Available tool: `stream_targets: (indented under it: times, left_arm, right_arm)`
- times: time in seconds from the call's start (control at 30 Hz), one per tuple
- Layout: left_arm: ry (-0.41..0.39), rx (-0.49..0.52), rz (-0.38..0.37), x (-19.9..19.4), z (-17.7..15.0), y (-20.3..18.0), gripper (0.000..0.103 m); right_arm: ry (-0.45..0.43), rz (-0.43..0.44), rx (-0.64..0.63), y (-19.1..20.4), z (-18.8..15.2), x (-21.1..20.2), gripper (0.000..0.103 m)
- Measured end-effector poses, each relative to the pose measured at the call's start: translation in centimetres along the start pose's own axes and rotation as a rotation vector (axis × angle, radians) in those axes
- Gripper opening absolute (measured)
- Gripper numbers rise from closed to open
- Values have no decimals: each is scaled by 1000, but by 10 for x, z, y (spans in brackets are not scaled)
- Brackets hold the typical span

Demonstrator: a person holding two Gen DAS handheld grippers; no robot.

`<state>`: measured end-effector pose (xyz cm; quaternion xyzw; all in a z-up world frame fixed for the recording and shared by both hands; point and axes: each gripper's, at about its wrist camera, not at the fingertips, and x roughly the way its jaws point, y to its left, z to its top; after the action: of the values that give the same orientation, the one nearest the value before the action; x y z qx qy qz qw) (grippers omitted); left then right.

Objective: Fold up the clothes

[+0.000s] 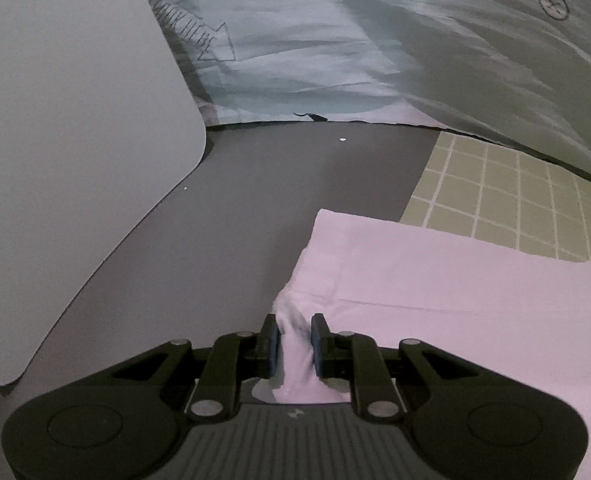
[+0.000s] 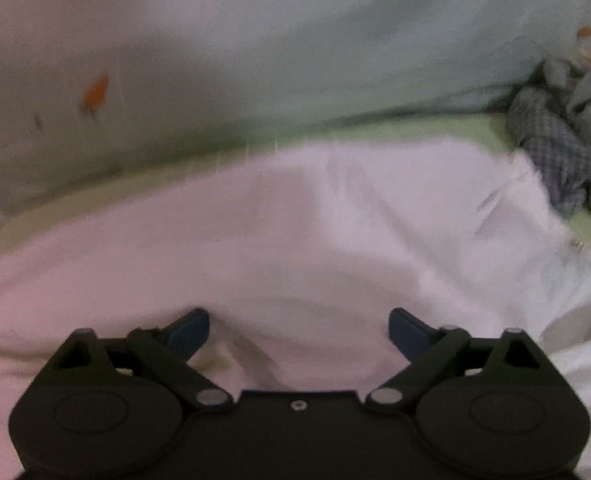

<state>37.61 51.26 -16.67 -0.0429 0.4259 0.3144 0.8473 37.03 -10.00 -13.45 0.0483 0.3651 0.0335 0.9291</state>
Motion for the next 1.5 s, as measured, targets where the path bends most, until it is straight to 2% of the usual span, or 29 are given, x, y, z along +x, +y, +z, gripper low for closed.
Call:
stream_targets:
  times: [0.13, 0.23, 0.33, 0.5, 0.57, 0.63, 0.7, 0.8, 0.93, 0.97, 1.07, 1.1, 1.13, 1.17, 1.2, 1.23, 1.27, 1.3, 1.33, 1.5]
  left_arm:
    - [3, 2, 1, 0, 0, -2, 20]
    - [7, -18, -11, 1, 0, 1, 20]
    - [11, -41, -22, 1, 1, 4, 20]
    - [19, -86, -37, 2, 2, 8, 19]
    - [23, -100, -45, 3, 3, 10, 19]
    - [19, -100, -55, 4, 5, 11, 19]
    - [-2, -90, -63, 4, 8, 11, 19]
    - [-62, -63, -84, -5, 19, 5, 19]
    - [-142, -44, -139, -14, 38, -14, 19]
    - [-160, -40, -129, -10, 40, -22, 19]
    - [-202, -32, -102, 2, 45, -45, 22]
    - [-208, -30, -95, 5, 47, -51, 25]
    - [-213, -29, -87, 9, 50, -56, 26]
    - [-205, -27, -66, 9, 53, -61, 26]
    - [-212, -35, -56, 4, 54, -62, 32]
    - [-220, -50, -69, -3, 53, -60, 42]
    - [-227, -65, -83, -9, 53, -58, 46]
    - [-219, -92, -108, -18, 49, -53, 50]
    - [-212, -119, -134, -26, 45, -47, 51]
    - [-114, -228, -264, -75, -10, -23, 55]
  right_arm:
    - [-120, -95, -19, -46, 35, -10, 97]
    - [-139, -251, -55, -80, 57, 21, 97]
    - [-98, -326, -58, -107, 74, 64, 96]
    - [19, -309, 84, -139, 87, 116, 92]
    - [78, -279, 108, -146, 89, 129, 80]
    - [79, -277, 135, -153, 92, 133, 24]
    - [54, -266, 164, -161, 96, 129, 16]
    - [-15, -282, 170, -169, 111, 121, 13]
    - [-106, -319, 204, -177, 135, 116, 13]
    - [-117, -334, 209, -177, 139, 118, 13]
    - [-86, -392, 200, -174, 143, 136, 17]
    - [-63, -420, 183, -172, 144, 142, 21]
    - [-40, -450, 164, -169, 145, 147, 32]
    - [-40, -468, 153, -167, 145, 146, 37]
    - [-53, -480, 145, -164, 145, 142, 46]
    - [-73, -487, 144, -163, 144, 135, 60]
    - [-99, -490, 150, -163, 144, 125, 66]
    - [-121, -485, 160, -163, 141, 114, 78]
    - [-140, -476, 173, -164, 137, 101, 83]
    - [-151, -428, 136, -160, 95, 35, 83]
